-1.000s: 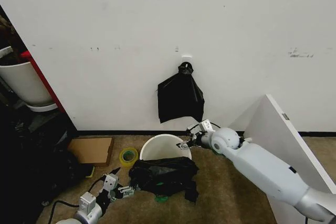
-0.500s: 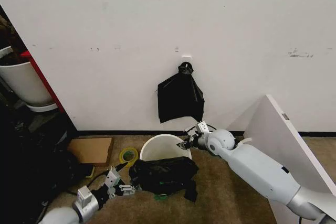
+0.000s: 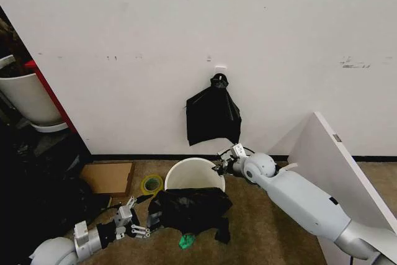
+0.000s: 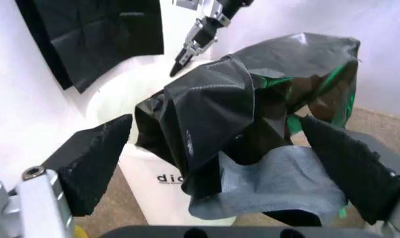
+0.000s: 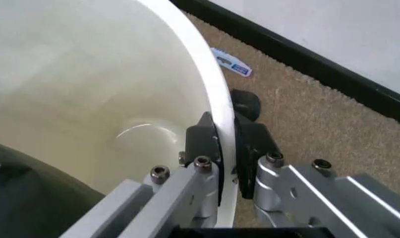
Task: Place the garbage bag over the trash bin.
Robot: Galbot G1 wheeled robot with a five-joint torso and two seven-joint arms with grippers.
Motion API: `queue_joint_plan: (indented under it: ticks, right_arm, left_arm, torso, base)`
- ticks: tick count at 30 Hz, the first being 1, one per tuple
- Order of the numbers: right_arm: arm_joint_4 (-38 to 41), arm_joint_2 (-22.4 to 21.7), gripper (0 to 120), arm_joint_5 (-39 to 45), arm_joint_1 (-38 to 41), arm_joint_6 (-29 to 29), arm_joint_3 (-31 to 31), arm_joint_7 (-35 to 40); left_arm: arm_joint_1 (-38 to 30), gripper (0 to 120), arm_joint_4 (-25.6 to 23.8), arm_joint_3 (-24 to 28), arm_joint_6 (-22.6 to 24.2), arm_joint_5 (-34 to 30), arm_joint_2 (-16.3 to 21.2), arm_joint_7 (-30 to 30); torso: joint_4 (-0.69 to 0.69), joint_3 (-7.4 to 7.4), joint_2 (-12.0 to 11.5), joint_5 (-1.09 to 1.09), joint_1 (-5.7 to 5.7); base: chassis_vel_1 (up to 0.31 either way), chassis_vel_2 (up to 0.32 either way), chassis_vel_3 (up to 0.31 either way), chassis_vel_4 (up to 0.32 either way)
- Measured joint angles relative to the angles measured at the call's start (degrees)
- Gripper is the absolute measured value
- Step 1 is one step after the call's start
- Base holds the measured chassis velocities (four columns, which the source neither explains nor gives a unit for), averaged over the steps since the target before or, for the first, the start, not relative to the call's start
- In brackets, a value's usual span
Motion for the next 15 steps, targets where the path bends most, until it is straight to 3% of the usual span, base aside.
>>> queue_joint_plan:
  ticks: [9, 15]
  right_arm:
    - [-0.27, -0.21, 2, -0.41, 0.4, 0.01, -0.79, -0.39]
    - [0.79, -0.92, 2, 0.04, 0.06, 0.01, -0.39, 0.26]
  left_arm:
    - [-0.44, 100, 0.06, 0.04, -0.43, -1.26, -0.56, -1.2]
    - [0.05, 100, -2.95, -0.88, -0.43, -3.23, -0.17, -2.63]
  torso:
    - [0.01, 0.01, 0.0, 0.0, 0.0]
    - [0.01, 0.01, 0.0, 0.04, 0.0]
  base:
    - [0.0, 0.0, 0.0, 0.0]
    - [0.0, 0.0, 0.0, 0.0]
